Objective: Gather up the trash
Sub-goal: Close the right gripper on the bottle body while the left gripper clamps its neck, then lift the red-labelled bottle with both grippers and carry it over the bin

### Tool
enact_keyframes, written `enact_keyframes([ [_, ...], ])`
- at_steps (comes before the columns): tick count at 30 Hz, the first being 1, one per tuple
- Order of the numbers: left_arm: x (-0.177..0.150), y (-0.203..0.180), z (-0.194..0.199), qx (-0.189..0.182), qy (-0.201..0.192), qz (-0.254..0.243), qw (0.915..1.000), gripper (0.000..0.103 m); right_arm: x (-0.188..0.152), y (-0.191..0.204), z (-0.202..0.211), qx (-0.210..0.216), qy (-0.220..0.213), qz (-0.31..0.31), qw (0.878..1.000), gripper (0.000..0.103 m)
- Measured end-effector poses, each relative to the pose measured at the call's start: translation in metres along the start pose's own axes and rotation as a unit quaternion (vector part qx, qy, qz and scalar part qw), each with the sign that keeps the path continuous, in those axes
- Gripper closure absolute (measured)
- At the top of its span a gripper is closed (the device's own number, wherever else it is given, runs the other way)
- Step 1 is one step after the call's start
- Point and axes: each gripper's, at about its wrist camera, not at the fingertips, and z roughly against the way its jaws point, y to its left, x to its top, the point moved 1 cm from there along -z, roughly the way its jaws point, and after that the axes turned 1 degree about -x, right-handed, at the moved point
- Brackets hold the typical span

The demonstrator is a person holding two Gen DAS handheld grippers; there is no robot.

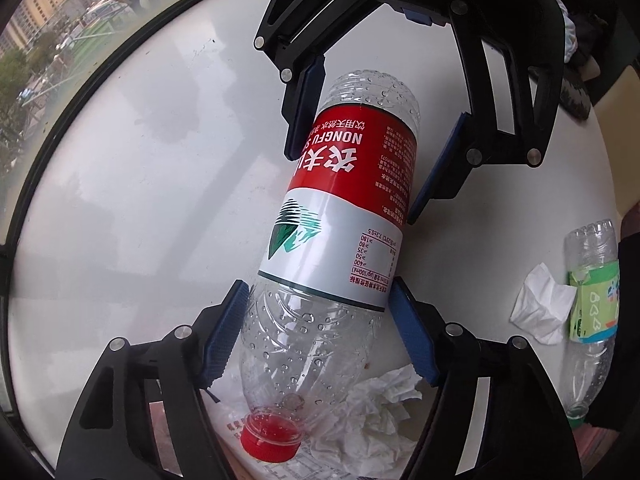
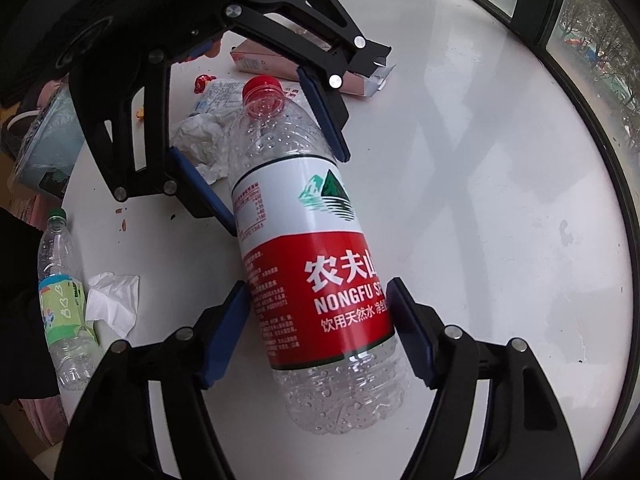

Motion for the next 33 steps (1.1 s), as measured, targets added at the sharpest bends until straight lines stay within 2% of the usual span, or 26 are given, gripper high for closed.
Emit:
enact_keyframes([
  [8, -0.012, 0.008, 0.022, -0.004, -0.014, 0.012, 0.9998, 0.035, 0.002, 0.009, 0.023, 0.003, -0.009, 0.009, 1.0, 0.037],
  [19, -0.028, -0.027, 0.07, 0.014, -0.029, 0.039, 0.9987, 0.035, 0.02, 0.059, 0.062, 0.006, -0.01, 0.044, 0.999, 0.037],
  [25, -0.062, -0.051, 0.108, 0.034, -0.037, 0.068, 0.9964, 0.035, 0.047, 0.096, 0.082, 0.006, -0.014, 0.082, 0.997, 0.037],
  [33, -0.109, -0.09, 0.158, 0.085, -0.048, 0.119, 0.9881, 0.035, 0.097, 0.15, 0.096, 0.004, -0.026, 0.146, 0.989, 0.037],
])
